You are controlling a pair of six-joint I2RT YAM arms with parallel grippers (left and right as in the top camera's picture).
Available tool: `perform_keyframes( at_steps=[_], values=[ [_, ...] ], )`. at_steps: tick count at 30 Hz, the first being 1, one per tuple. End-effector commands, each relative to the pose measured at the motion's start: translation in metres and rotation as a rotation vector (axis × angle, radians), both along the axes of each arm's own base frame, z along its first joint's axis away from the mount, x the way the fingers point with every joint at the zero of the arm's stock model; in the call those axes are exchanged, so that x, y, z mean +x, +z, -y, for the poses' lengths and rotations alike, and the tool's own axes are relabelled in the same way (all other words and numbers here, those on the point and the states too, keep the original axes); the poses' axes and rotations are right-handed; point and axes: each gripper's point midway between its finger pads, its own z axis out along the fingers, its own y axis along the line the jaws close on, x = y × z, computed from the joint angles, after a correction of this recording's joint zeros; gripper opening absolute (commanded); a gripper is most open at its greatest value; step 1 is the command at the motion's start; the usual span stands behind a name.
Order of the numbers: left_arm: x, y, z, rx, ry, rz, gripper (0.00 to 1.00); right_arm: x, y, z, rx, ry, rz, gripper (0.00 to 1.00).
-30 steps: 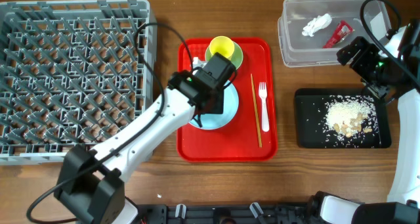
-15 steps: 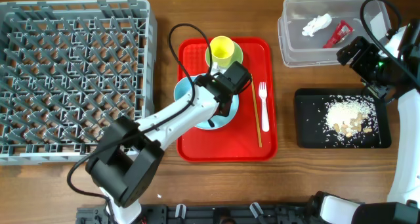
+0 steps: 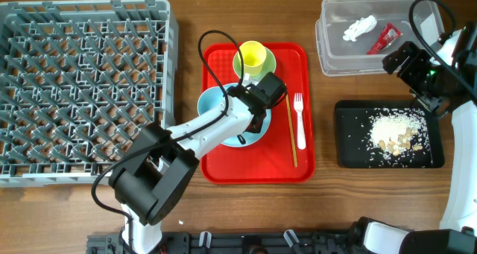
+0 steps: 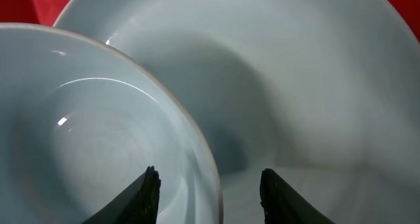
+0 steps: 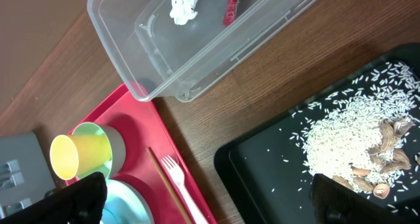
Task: Sort waste into correct bins and load items into the dishwasher rack
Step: 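Reach the left gripper to the blue bowl and grasp its rim, then carry the bowl with the left gripper and place it in the dish rack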
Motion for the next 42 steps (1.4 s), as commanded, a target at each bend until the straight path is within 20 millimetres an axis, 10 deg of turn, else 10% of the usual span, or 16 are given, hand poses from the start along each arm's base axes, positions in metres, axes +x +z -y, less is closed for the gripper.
perform_keyframes(
  at_steps=[1,8,13,25,33,42],
  values=[
    [0.004,0.001,0.002,0.010,-0.006,0.019,0.41,0.001,0.004,-0.002,0.008,0.009,0.016,1.00],
    [0.004,0.003,0.003,0.005,-0.005,0.024,0.06,0.001,0.004,-0.002,0.008,0.009,0.015,1.00],
    [0.011,0.034,0.011,-0.064,0.044,0.076,0.04,0.001,0.004,-0.002,0.008,0.009,0.016,1.00],
    [0.008,0.195,0.014,-0.450,0.118,0.318,0.04,0.001,0.004,-0.002,0.008,0.010,0.016,1.00],
    [0.015,0.320,-0.110,-0.903,0.452,0.494,0.04,0.001,0.004,-0.002,0.008,0.009,0.016,1.00],
    [0.057,0.290,-0.265,-1.253,0.760,0.335,0.04,0.001,0.004,-0.002,0.008,0.009,0.016,1.00]
  ],
)
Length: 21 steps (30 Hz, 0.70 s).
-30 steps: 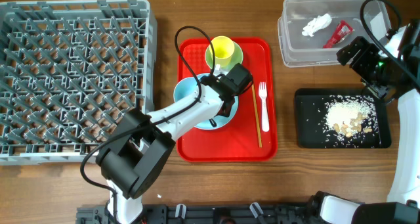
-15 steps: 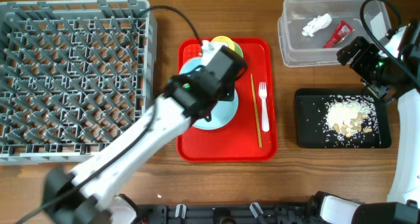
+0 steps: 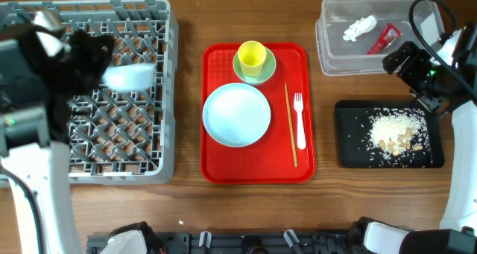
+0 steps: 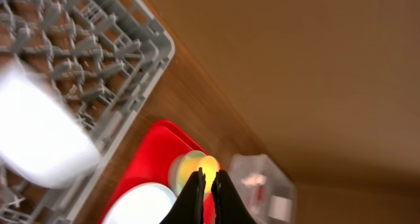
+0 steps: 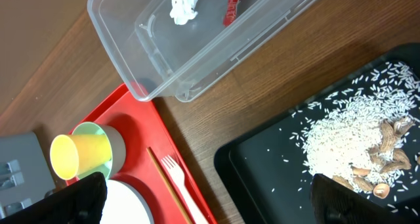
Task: Sort waste into correct bins and load items into the dishwasher rack
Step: 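Carry the bowl with the left gripper and place it in the dish rack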
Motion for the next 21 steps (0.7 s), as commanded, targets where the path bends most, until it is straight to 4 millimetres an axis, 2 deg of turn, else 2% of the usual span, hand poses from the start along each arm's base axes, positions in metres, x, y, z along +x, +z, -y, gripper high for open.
perform_keyframes(
  at_steps=[1,5,6,7,9,11,13,14,18,19,21],
  values=[
    [0.015,-0.021,-0.027,-0.288,-0.103,-0.036,0.04,0.001,0.004,-0.002,0.008,0.009,0.016,1.00],
    [0.027,-0.055,-0.048,-0.419,-0.186,-0.054,0.05,0.001,0.004,-0.002,0.008,0.009,0.015,1.00],
    [0.028,-0.061,-0.048,-0.396,-0.218,-0.040,0.09,0.001,0.004,-0.002,0.008,0.009,0.015,1.00],
    [0.029,-0.066,-0.048,-0.354,-0.252,-0.021,0.17,0.001,0.004,-0.002,0.008,0.009,0.016,1.00],
    [0.028,-0.064,-0.045,-0.298,-0.291,0.012,0.31,0.001,0.004,-0.002,0.008,0.009,0.016,1.00],
    [0.027,-0.058,-0.045,-0.273,-0.296,0.035,0.36,0.001,0.004,-0.002,0.008,0.009,0.016,1.00],
    [0.027,-0.053,-0.047,-0.179,-0.315,0.078,0.48,0.001,0.004,-0.002,0.008,0.009,0.016,1.00],
    [0.026,-0.059,-0.050,-0.113,-0.297,0.057,0.52,0.001,0.004,-0.002,0.008,0.009,0.015,1.00],
    [0.015,-0.111,-0.079,0.276,-0.143,-0.218,0.55,0.001,0.004,-0.002,0.008,0.009,0.016,1.00],
    [0.014,-0.119,-0.082,0.374,-0.125,-0.275,0.55,0.001,0.004,-0.002,0.008,0.009,0.015,1.00],
    [0.023,-0.121,-0.075,0.491,-0.119,-0.296,0.57,0.001,0.004,-0.002,0.008,0.009,0.016,1.00]
  ],
)
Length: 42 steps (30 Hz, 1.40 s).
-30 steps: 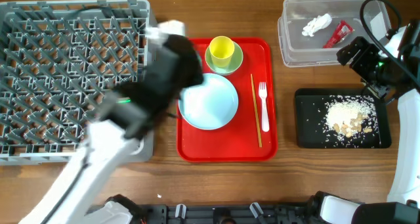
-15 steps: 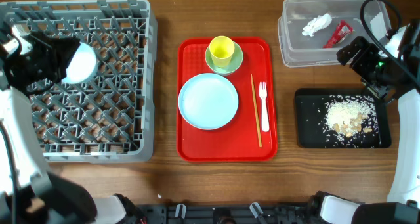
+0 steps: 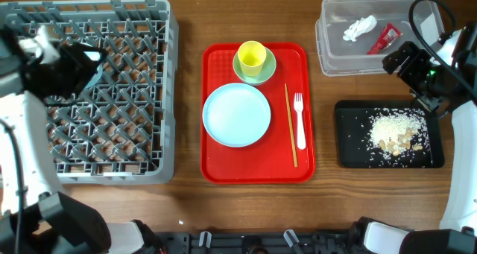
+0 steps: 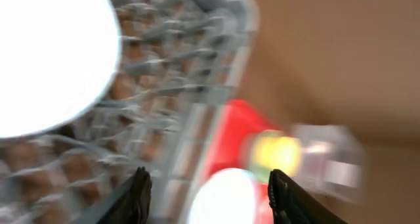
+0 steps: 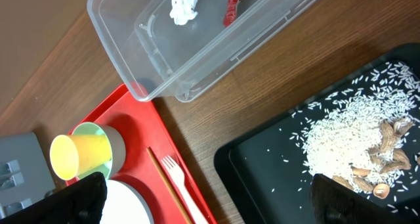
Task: Sort waste into correct bins and load items into the dishwasher rack
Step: 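Carry the bowl with the left gripper and place it in the dish rack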
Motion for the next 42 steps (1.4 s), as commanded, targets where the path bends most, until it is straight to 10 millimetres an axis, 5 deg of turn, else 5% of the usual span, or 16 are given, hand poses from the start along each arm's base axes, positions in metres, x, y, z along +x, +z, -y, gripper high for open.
perform_keyframes(
  at_steps=[1,5,8,16,23,32,38,42],
  values=[
    [0.009,-0.008,-0.019,0.455,0.048,-0.058,0.56,0.001,0.004,-0.002,0.007,0.009,0.016,1.00],
    [0.026,0.012,-0.033,0.859,0.210,-0.067,0.62,0.001,0.004,-0.002,0.008,0.009,0.016,1.00],
    [0.032,0.016,-0.043,0.990,0.294,-0.080,0.59,0.001,0.004,-0.002,0.007,0.009,0.016,1.00],
    [0.053,-0.049,-0.053,0.971,0.134,-0.182,0.61,0.001,0.004,-0.002,0.008,0.009,0.016,1.00],
    [0.061,-0.072,-0.021,0.791,-0.088,-0.127,0.63,0.001,0.004,-0.002,0.007,0.009,0.016,0.99],
    [0.053,-0.085,-0.029,0.827,-0.090,-0.197,0.62,0.001,0.004,-0.002,0.007,0.009,0.016,1.00],
    [0.050,-0.094,-0.039,0.844,-0.072,-0.240,0.52,0.001,0.004,-0.002,0.007,0.009,0.016,1.00],
    [0.046,-0.095,-0.047,0.831,-0.045,-0.255,0.26,0.001,0.004,-0.002,0.008,0.009,0.016,0.99]
  ],
)
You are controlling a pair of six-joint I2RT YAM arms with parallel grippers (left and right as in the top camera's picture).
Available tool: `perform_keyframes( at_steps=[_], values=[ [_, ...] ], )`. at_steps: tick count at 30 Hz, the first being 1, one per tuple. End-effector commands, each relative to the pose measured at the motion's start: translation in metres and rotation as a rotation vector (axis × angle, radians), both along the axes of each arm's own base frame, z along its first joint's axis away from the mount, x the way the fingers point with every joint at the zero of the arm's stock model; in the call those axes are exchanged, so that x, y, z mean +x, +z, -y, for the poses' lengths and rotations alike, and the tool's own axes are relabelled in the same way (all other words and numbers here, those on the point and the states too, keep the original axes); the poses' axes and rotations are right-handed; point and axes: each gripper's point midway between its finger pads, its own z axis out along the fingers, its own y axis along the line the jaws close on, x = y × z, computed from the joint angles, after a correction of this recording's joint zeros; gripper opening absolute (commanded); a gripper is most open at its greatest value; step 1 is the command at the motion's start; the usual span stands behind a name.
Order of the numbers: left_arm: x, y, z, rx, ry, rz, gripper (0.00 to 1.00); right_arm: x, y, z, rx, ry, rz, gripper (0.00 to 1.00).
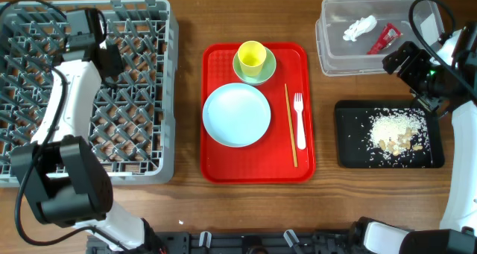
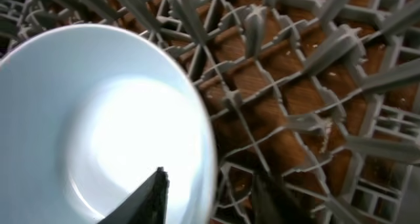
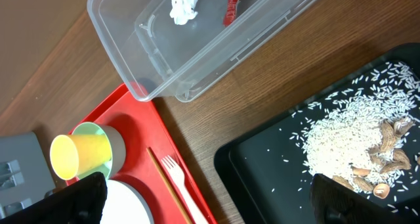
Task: Sort waste into correct bins and load items into the dishwasher rack
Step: 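Carry the bowl with the left gripper and place it in the dish rack, then lower the blue bowl upside down into the rack and open the left gripper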
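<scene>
A light blue bowl [image 2: 98,132] lies tilted among the tines of the grey dishwasher rack [image 1: 134,120], towards its back. My left gripper [image 2: 210,194] is shut on the bowl's rim, one finger inside and one outside. The overhead view shows the left gripper [image 1: 106,59] low over the rack, hiding the bowl. On the red tray [image 1: 216,164] are a light blue plate [image 1: 237,114], a yellow cup [image 1: 252,56] on a green saucer, a white fork [image 1: 299,124] and a chopstick [image 1: 291,127]. My right gripper [image 3: 210,198] hangs open and holds nothing.
A clear plastic bin [image 1: 332,45] at the back right holds a white tissue [image 1: 359,27] and a red wrapper [image 1: 384,36]. In front of it a black tray [image 1: 350,150] carries rice and nut shells [image 1: 396,131]. The right gripper hovers between these two.
My left gripper was over the rack's left part with the bowl. It now sits further right and back, low among the tines, with the bowl resting in the rack. The right arm has not moved.
My left gripper was round the rim of the bowl, which sat on the plate on the red tray. Then it held the bowl over the rack, leaving the plate bare. Later it was over the rack's left, and now it is down among the tines.
</scene>
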Motion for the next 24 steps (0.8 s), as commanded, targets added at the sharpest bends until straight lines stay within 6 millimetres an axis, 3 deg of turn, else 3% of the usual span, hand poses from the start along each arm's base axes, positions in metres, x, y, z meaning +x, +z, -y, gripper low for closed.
perform_keyframes(
  at_steps=[1,3,5,7,9,13,16,19,21,22,23,24],
  values=[
    [-0.002,-0.002,-0.010,-0.001,0.044,-0.003,0.19,0.001,0.004,-0.002,0.008,0.009,0.016,1.00],
    [-0.002,0.000,-0.009,-0.013,0.062,0.011,0.04,0.001,0.004,-0.002,0.008,0.009,0.016,0.99],
    [-0.001,0.009,-0.006,-0.026,0.071,0.040,0.04,0.001,0.004,-0.002,0.008,0.009,0.016,1.00],
    [0.001,0.031,-0.003,-0.038,0.083,0.107,0.04,0.001,0.004,-0.002,0.008,0.009,0.015,1.00],
    [0.003,0.067,0.001,-0.074,0.103,0.225,0.04,0.001,0.004,-0.002,0.008,0.009,0.016,1.00],
    [-0.001,0.119,0.021,-0.209,0.087,0.385,0.04,0.001,0.004,-0.002,0.008,0.009,0.016,1.00],
    [-0.005,0.138,0.035,-0.390,0.089,0.454,0.04,0.001,0.004,-0.002,0.008,0.009,0.016,1.00],
    [-0.006,0.140,0.037,-0.518,0.070,0.461,0.04,0.001,0.004,-0.002,0.008,0.009,0.016,1.00],
    [-0.010,0.124,0.027,-0.479,0.059,0.406,0.04,0.001,0.004,-0.002,0.008,0.009,0.016,1.00],
    [-0.011,0.112,0.024,-0.439,0.039,0.363,0.16,0.001,0.004,-0.002,0.008,0.009,0.016,1.00],
    [-0.014,0.096,0.022,-0.395,0.018,0.299,0.41,0.001,0.004,-0.002,0.008,0.009,0.015,1.00],
    [-0.015,0.084,0.020,-0.356,-0.006,0.251,0.50,0.001,0.004,-0.002,0.008,0.009,0.016,1.00]
  ],
)
